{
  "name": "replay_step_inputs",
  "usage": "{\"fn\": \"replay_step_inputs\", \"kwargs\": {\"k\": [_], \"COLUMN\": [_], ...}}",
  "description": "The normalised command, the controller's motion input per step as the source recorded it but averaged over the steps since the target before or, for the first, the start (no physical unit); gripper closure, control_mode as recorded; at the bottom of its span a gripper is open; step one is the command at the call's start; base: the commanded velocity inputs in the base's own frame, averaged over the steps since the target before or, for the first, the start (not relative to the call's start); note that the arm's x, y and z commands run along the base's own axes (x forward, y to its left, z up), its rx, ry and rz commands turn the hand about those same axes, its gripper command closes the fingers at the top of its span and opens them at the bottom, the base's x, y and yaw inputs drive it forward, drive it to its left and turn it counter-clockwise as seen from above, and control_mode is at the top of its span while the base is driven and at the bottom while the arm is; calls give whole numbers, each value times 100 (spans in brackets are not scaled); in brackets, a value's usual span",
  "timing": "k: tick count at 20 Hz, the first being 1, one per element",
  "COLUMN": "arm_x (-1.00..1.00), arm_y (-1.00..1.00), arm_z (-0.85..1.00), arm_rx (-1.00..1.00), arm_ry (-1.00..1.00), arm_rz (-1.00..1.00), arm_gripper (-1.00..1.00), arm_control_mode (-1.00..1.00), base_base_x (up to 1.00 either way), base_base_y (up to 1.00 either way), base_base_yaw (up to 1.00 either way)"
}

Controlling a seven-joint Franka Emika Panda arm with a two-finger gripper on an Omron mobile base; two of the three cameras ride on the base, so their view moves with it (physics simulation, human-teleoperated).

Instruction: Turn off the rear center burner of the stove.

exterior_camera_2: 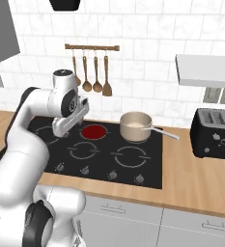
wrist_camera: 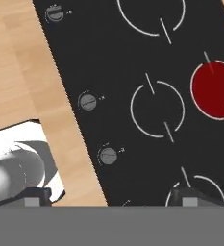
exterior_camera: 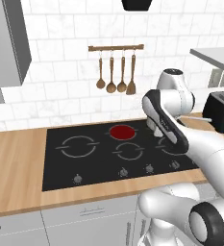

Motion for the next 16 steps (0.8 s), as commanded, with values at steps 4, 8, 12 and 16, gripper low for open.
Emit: {"fn": "replay_step_inputs", "kwargs": {"k": [4,8,12,16], "arm_x": [0,0,-1,0], "arm_y": [-5,-13,-10,0], "arm_z": [-21,-55,-65,-72], "arm_rx": [-15,-4,0,0], "arm_ry": [26,15,5,1], "arm_rz": [65,69,65,56], "arm_gripper": [-100,-100,-100,-100], "arm_control_mode": [-100,-100,-100,-100], "base_base_x": [0,0,0,0], "base_base_y": [0,0,0,0], "base_base_yaw": [0,0,0,0]}}
